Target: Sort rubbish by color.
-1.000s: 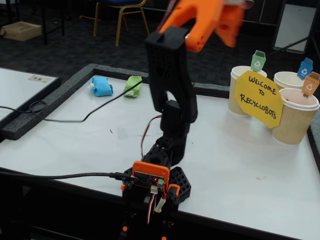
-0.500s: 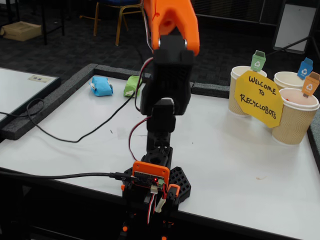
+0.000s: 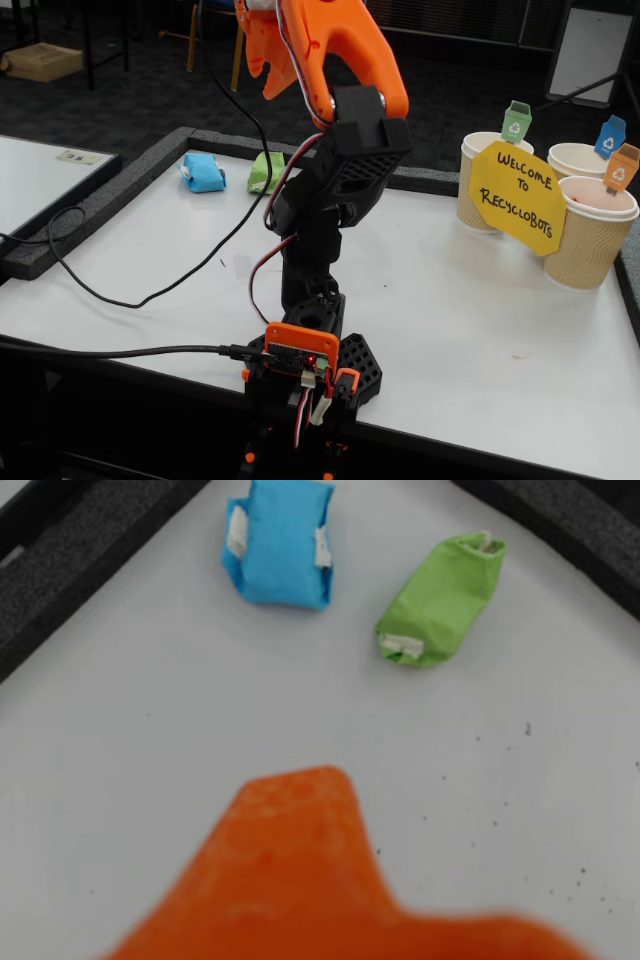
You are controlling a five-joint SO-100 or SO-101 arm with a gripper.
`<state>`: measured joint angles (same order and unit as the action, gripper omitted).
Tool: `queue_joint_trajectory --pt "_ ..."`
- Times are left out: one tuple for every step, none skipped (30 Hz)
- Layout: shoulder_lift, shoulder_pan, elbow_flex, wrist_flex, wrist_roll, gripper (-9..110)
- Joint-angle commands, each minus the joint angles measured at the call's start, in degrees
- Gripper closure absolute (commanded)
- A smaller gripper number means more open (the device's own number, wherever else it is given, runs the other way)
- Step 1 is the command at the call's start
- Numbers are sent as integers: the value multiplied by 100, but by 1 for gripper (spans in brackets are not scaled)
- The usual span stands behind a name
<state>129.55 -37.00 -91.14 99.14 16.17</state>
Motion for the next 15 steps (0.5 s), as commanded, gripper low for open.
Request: queue_joint_trajectory --pt "404 -132 185 9 255 94" --pt "404 -149 185 9 334 94" --pt "396 -149 176 -18 378 94" --pt "387 -158 176 -53 431 94" --pt "369 -158 176 -88 527 94" --pt "352 -158 167 -123 598 93" --pt "316 -167 167 -158 677 91" --pt "264 -176 167 -176 773 90" --pt "185 -176 185 -202 844 89" --pt "62 -176 220 -237 896 89" --pt "-88 -176 290 -237 958 89" --pt "-246 -176 369 -255 1020 89" --pt "-422 -176 492 -264 1046 88" --pt "-633 -176 642 -264 1107 88" --pt "-835 -176 800 -264 1195 88"
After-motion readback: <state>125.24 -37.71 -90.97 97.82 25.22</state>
